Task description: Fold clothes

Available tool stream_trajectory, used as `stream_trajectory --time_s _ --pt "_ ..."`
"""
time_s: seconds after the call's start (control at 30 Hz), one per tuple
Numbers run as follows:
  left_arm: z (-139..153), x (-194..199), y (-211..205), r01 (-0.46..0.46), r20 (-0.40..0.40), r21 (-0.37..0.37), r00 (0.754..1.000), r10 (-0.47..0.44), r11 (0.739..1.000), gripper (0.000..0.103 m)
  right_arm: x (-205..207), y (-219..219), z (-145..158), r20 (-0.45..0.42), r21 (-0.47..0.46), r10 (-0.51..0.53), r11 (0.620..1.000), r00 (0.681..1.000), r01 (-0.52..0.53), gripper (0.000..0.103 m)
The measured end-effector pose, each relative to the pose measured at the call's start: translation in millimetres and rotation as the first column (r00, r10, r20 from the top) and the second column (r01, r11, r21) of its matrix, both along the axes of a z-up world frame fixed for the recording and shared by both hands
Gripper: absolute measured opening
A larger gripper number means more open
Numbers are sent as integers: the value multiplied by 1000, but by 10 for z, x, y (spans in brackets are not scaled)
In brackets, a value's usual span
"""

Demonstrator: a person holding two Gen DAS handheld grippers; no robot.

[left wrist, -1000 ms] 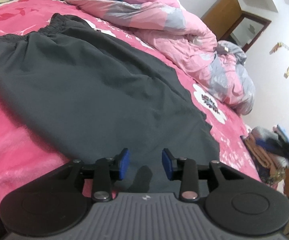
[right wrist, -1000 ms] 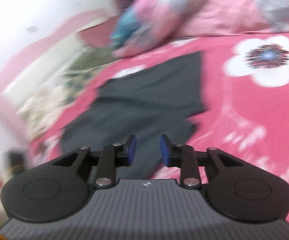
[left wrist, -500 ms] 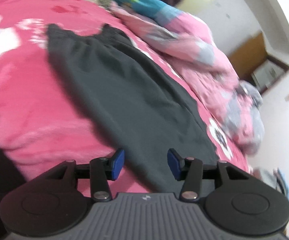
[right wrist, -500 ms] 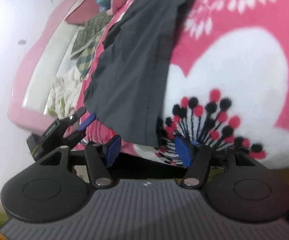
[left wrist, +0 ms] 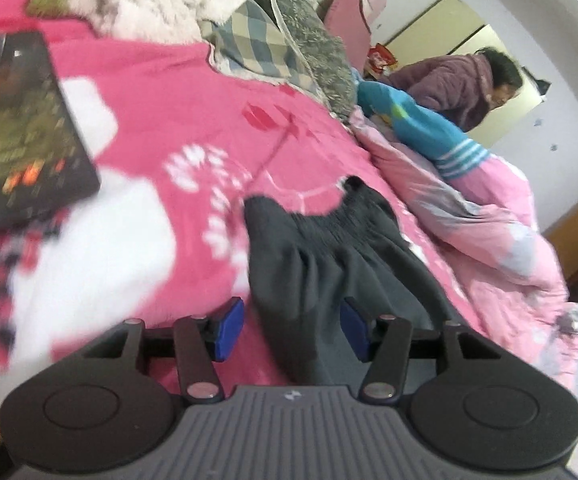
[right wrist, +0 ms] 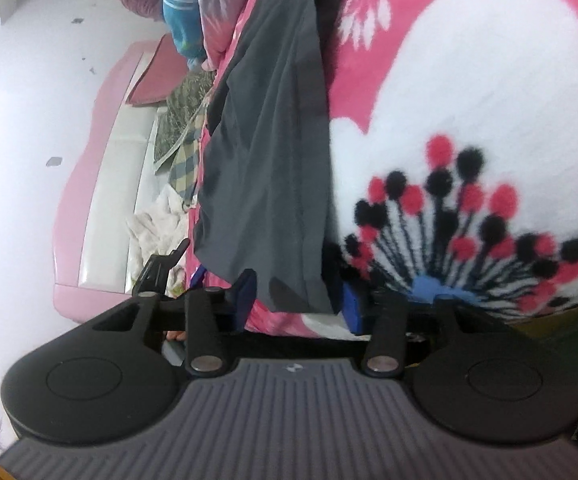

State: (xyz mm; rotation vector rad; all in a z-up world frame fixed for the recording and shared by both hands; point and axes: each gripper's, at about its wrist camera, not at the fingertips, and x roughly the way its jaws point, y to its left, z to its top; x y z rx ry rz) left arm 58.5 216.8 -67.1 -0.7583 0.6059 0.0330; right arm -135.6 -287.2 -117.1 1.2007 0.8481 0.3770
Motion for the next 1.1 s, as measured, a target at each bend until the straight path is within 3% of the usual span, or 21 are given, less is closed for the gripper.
stream_trajectory --time_s 0.07,0.1,0.13,0.2,0.23,0.3,0.5,0.77,1.1 --pt "-21 106 19 -25 -2 1 1000 25 1000 52 31 28 -11 -2 -3 -2 1000 1000 2 21" --pt "-19 167 22 -38 -4 13 999 38 999 45 47 43 -17 -2 -4 -3 1000 1000 3 13" --pt "-9 229 17 -48 -8 37 999 48 998 34 63 57 -23 -3 -6 -4 1000 1000 4 11" --pt "2 328 18 -65 -22 66 998 67 996 25 83 66 -1 10 -16 -12 1000 1000 12 4" --pt "13 341 24 -76 -25 66 997 78 995 13 88 65 19 20 -24 -17 1000 1000 18 3" --pt "57 303 35 -101 -17 59 995 102 993 7 69 14 77 47 -31 -32 999 998 33 2" --pt "280 -51 51 -165 29 76 986 164 983 6 -20 -157 328 141 -24 -53 998 989 57 1" --pt "572 -689 42 -184 72 98 982 177 978 6 -345 -378 748 251 -76 -31 996 967 52 1" --pt "648 -1538 31 -222 52 97 975 218 970 6 -781 -502 963 265 -109 -39 992 963 70 1"
